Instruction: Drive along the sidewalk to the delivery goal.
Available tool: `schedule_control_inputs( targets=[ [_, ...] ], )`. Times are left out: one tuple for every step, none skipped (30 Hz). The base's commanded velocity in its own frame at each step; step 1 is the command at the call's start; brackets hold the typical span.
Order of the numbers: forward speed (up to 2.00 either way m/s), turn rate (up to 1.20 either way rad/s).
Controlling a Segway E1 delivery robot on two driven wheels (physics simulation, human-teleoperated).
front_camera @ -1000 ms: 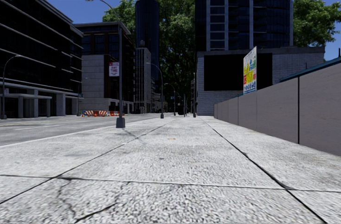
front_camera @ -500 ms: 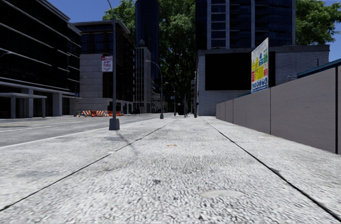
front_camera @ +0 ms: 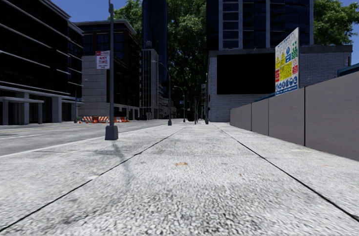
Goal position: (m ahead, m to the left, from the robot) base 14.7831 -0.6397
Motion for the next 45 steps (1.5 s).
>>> schedule_control_inputs(
  targets=[
    [2.00,0.00],
    [2.00,0.00],
    [2.00,0.00],
    [2.00,0.00],
    [2.00,0.00],
    [2.00,0.00],
    [2.00,0.00],
    [2.00,0.00],
    [2.00,0.00],
    [2.00,0.00],
    [2.00,0.00],
    [2.00,0.00],
    [2.00,0.00],
    [2.00,0.00],
    [2.00,0.00],
    [2.00,0.00],
    [2.00,0.00],
    [2.00,0.00],
    [2.00,0.00],
    [2.00,0.00],
    [2.00,0.00],
    [2.00,0.00],
    [2.00,0.00],
    [2.00,0.00],
    [2.00,0.00],
    [2.00,0.00],
    [2.00,0.00],
    [2.00,0.00],
    [2.00,0.00],
    [2.00,0.00],
    [2.00,0.00],
    [2.00,0.00],
    [2.00,0.00],
    [2.00,0.00],
    [2.00,0.00],
    [2.00,0.00],
    [2.00,0.00],
    [2.00,0.00],
    [2.00,0.00],
    [2.00,0.00],
    [2.00,0.00],
    [2.00,0.00],
    [2.00,0.00],
    [2.00,0.00],
    [2.00,0.00]
  ],
)
